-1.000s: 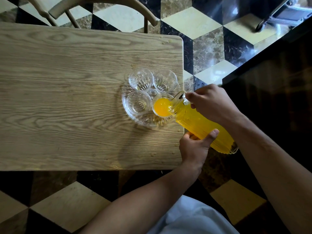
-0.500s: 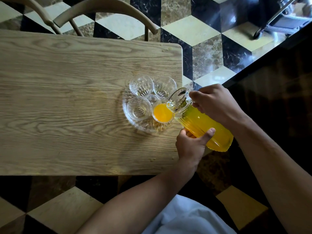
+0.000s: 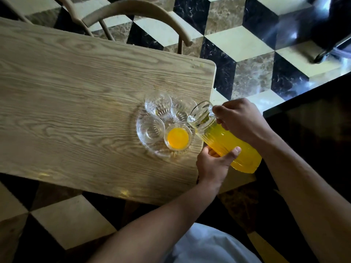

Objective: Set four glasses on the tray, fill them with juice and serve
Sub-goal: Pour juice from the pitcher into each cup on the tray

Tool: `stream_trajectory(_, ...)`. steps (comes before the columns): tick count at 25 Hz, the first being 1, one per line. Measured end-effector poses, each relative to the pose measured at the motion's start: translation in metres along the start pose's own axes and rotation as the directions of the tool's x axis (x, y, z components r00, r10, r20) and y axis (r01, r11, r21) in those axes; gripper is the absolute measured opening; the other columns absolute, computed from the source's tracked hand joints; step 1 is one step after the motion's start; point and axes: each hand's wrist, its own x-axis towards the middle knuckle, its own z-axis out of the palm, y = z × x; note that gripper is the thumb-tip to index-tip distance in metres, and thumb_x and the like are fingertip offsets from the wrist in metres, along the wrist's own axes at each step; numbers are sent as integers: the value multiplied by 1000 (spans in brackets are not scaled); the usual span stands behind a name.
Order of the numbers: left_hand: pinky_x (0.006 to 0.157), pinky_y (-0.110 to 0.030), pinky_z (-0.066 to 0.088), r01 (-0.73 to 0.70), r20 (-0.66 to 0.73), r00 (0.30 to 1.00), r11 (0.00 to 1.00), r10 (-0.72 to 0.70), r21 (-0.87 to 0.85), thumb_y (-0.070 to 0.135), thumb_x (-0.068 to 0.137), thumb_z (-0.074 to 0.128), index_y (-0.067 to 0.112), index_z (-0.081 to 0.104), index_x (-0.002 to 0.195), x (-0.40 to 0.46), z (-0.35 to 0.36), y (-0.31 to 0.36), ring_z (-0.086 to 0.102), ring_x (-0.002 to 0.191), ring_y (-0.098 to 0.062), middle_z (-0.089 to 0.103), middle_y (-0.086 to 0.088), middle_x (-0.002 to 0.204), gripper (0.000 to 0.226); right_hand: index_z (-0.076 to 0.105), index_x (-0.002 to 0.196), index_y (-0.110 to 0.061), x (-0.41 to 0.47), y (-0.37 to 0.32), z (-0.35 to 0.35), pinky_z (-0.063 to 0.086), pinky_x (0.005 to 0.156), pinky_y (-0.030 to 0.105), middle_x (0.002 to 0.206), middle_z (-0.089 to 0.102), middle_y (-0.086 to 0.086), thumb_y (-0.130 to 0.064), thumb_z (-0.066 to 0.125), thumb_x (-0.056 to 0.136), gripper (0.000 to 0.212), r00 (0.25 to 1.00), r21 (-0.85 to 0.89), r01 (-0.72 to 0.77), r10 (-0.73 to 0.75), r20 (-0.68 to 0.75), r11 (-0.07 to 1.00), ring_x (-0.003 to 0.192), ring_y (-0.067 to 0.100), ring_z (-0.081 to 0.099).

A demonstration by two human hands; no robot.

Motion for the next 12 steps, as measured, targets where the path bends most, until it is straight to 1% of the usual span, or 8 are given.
stream_trajectory(4, 86, -49, 65, 2, -5, 1000, 996, -3, -94, 55, 50, 96, 19, 76, 101, 10, 14, 4, 80, 87, -18, 83, 5, 91, 66, 67, 64, -5, 15, -4, -5, 41, 57, 31, 42, 59, -19, -29, 58, 95, 40, 998, -60, 38, -36, 43, 997, 53, 16, 54)
stream_trajectory(6, 90, -52, 63, -2, -8, 1000, 990, 0, -142, 52, 51, 97, 19, 76, 101, 14, 20, 2, 80, 90, -21, 83, 3, 93, 63, 65, 66, -2, 21, -4, -6, 40, 57, 30, 43, 59, -13, -29, 58, 96, 41, 997, -85, 56, -51, 65, 995, 54, 17, 53)
stream_trajectory(9, 94, -51, 62, -17, -4, 1000, 972, 16, -234, 45, 53, 97, 18, 77, 100, 17, 27, 6, 79, 91, -22, 83, 0, 96, 58, 65, 71, -4, 28, -6, -4, 41, 59, 29, 61, 59, 3, -31, 55, 99, 40, 990, -133, 95, -81, 113, 987, 66, 23, 54)
stream_trajectory(10, 93, -49, 62, -16, -3, 1000, 968, 16, -250, 43, 53, 97, 18, 77, 100, 19, 29, 6, 78, 89, -20, 83, 0, 96, 56, 67, 74, 1, 31, -7, -3, 41, 59, 29, 63, 59, 7, -31, 55, 98, 41, 989, -144, 107, -91, 114, 984, 68, 25, 55)
stream_trajectory(12, 84, -41, 62, -20, -21, 1000, 970, 15, -241, 45, 53, 96, 19, 76, 91, 19, 32, 8, 75, 79, -13, 81, 5, 86, 50, 69, 77, 5, 36, -9, -2, 42, 61, 32, 62, 61, 7, -30, 57, 97, 42, 988, -157, 121, -104, 111, 980, 69, 27, 57)
